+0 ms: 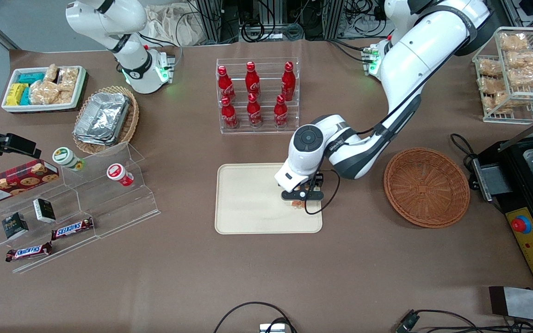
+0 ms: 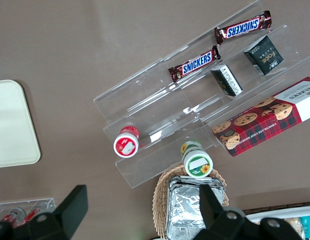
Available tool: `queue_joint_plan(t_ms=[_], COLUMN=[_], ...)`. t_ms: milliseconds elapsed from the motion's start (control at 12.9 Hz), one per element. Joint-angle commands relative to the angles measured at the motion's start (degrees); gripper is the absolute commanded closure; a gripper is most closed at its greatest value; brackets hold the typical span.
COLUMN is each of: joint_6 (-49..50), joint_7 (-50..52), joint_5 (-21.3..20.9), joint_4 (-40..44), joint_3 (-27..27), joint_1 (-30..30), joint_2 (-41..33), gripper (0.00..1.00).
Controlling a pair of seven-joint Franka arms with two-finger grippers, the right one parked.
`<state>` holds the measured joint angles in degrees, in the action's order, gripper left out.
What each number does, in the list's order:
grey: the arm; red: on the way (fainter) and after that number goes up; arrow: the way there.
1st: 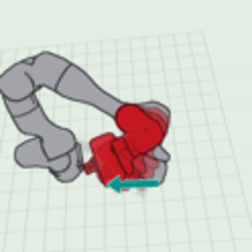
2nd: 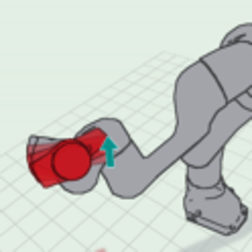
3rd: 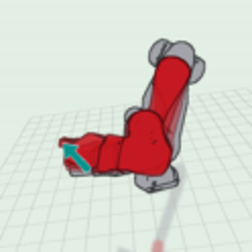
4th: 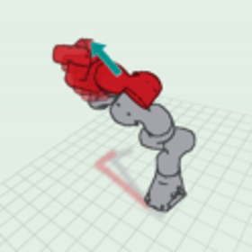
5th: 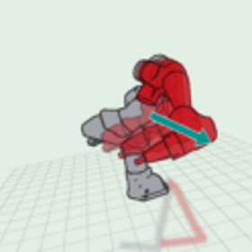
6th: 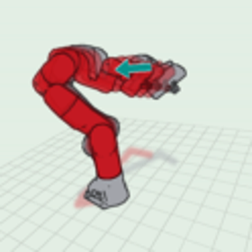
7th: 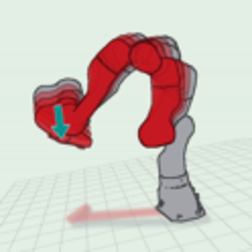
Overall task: Place sandwich from basket to tray
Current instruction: 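Lower the sandwich onto the tray and open the left gripper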
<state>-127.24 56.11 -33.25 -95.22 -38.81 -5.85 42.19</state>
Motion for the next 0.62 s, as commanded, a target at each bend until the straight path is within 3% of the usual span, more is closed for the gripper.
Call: queue_joint_plan(t_ms=[0, 311, 544], joint_6=[5.2, 9.7, 12.5], joint_7=[2.1, 2.2, 2.5], joint_5=[0.0, 1.5, 3.6], joint_4=[3.3, 8.0, 11.2], joint_3=[0.5, 0.6, 3.9], joint_1=[-0.5, -0.4, -0.5], joint_2=[-2.3, -3.0, -6.1], gripper=[0.0, 0.0, 0.0])
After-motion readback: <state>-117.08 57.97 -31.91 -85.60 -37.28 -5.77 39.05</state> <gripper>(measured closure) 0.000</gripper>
